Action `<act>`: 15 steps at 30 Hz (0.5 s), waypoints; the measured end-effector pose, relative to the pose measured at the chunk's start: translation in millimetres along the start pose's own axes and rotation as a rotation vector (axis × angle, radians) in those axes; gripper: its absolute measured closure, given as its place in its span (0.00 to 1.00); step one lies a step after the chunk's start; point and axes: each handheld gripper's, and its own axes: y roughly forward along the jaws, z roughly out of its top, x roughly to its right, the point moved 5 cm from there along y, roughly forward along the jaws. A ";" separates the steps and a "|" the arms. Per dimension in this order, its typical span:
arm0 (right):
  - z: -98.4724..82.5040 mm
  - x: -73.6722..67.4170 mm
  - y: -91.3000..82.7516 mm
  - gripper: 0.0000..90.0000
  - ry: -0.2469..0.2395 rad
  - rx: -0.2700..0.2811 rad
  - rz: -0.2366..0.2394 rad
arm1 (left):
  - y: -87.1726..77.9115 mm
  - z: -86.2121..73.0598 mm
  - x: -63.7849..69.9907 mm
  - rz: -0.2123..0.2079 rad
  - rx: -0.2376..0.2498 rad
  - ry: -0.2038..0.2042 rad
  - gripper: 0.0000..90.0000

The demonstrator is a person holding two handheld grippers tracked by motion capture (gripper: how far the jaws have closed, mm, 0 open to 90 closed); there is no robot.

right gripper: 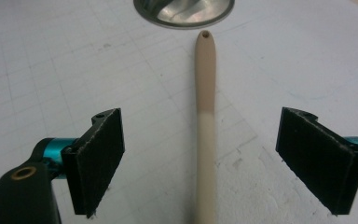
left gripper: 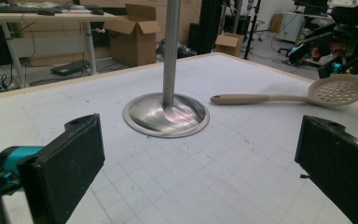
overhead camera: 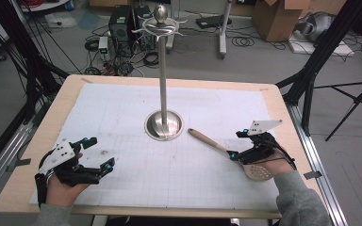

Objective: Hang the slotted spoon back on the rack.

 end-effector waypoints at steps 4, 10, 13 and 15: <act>-2.2 0.5 1.2 0.16 -0.002 -0.017 0.005 | 1.7 -0.6 0.5 -0.005 -0.003 0.001 0.02; -5.4 3.2 3.0 0.16 0.019 -0.030 0.030 | 2.6 1.3 3.2 -0.015 0.006 0.015 0.02; -8.6 4.5 6.9 0.16 0.014 -0.062 0.030 | 3.1 0.6 2.5 -0.013 0.003 0.011 0.02; -10.9 5.1 9.7 0.16 0.015 -0.088 0.028 | 3.3 0.4 2.1 -0.013 0.003 0.008 0.02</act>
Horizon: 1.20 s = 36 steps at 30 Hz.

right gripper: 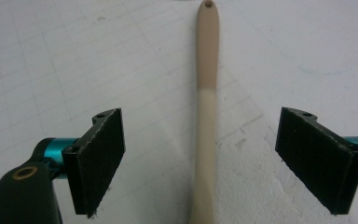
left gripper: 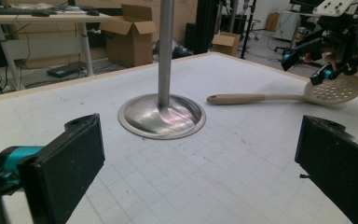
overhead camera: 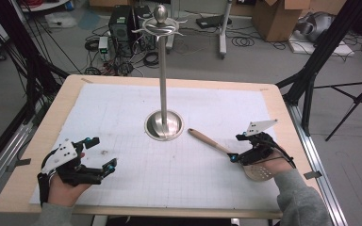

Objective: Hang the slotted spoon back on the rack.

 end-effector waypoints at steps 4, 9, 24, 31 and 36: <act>-3.0 1.0 5.7 0.17 -0.002 -0.043 0.000 | 0.7 -0.3 0.4 -0.001 -0.002 0.000 0.02; -6.9 2.5 10.5 0.20 0.009 -0.091 0.006 | 0.6 -0.7 0.1 -0.001 -0.003 0.001 0.02; -16.4 3.6 21.1 0.28 0.035 -0.205 0.010 | -0.2 0.3 0.7 0.002 0.001 0.006 0.02; -18.9 3.5 23.4 0.39 0.045 -0.238 0.014 | -0.2 -0.3 0.2 0.002 -0.001 0.003 0.02; -20.5 3.6 25.7 0.47 0.041 -0.265 0.012 | -0.6 -0.2 0.0 0.001 0.000 0.002 0.02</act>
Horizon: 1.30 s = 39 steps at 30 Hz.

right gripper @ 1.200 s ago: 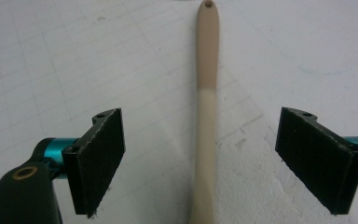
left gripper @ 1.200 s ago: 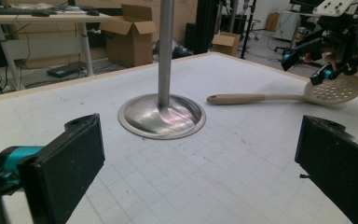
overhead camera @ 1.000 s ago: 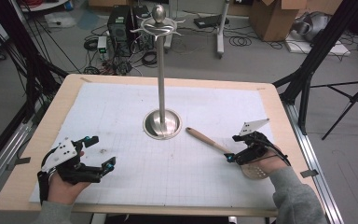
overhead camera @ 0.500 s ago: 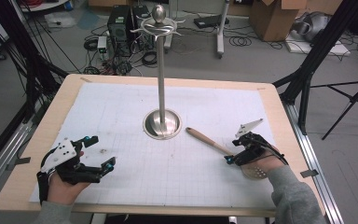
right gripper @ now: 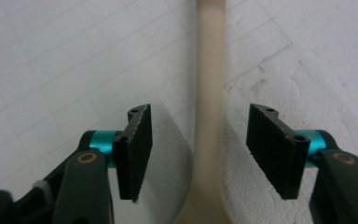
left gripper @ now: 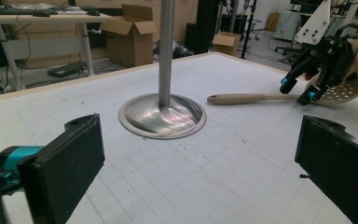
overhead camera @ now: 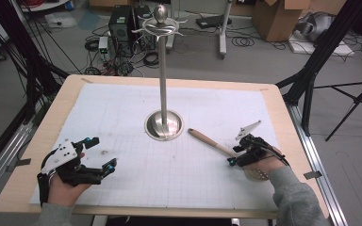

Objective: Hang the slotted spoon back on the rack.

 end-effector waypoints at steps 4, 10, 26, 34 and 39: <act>-0.3 -0.2 1.4 0.54 -0.005 -0.017 -0.006 | 0.8 -0.9 -0.6 0.001 -0.003 -0.001 0.02; -0.9 0.9 0.3 0.63 -0.005 -0.024 -0.019 | 1.0 -1.8 -0.7 -0.001 -0.009 -0.002 0.02; -0.6 0.2 -1.0 0.86 -0.003 -0.031 -0.051 | 0.9 -1.9 -0.6 0.002 -0.008 -0.005 0.02; -1.2 -3.0 -3.7 0.87 -0.002 -0.042 -0.062 | 1.1 -2.3 -1.3 0.001 -0.010 -0.005 0.02; 0.8 -7.0 -7.8 0.87 -0.018 -0.021 -0.055 | 1.3 -2.0 -0.7 0.000 -0.009 -0.004 0.02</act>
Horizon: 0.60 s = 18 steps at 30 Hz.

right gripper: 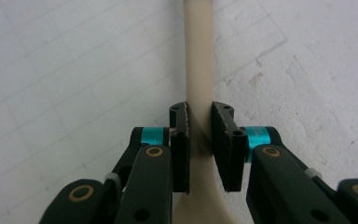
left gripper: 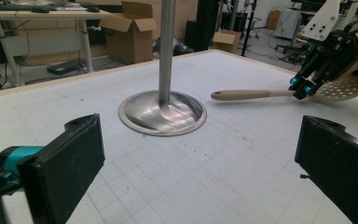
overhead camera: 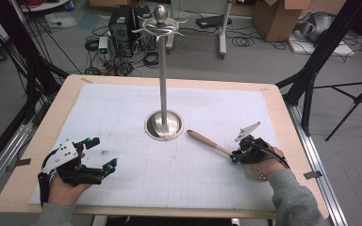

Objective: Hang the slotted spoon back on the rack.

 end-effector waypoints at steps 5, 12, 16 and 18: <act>0.7 0.2 -5.2 0.87 0.007 0.035 0.002 | -0.2 -0.2 -0.4 0.002 -0.002 -0.001 0.02; 3.0 1.9 -17.6 0.87 0.037 0.130 0.024 | 0.4 -0.2 0.0 0.001 -0.001 -0.002 0.02; 6.1 1.6 -25.0 0.87 0.043 0.195 0.039 | 0.3 0.0 0.3 0.000 -0.003 0.001 0.02; 7.8 2.1 -27.9 0.87 0.045 0.229 0.045 | 0.4 0.1 0.6 0.000 -0.001 0.001 0.02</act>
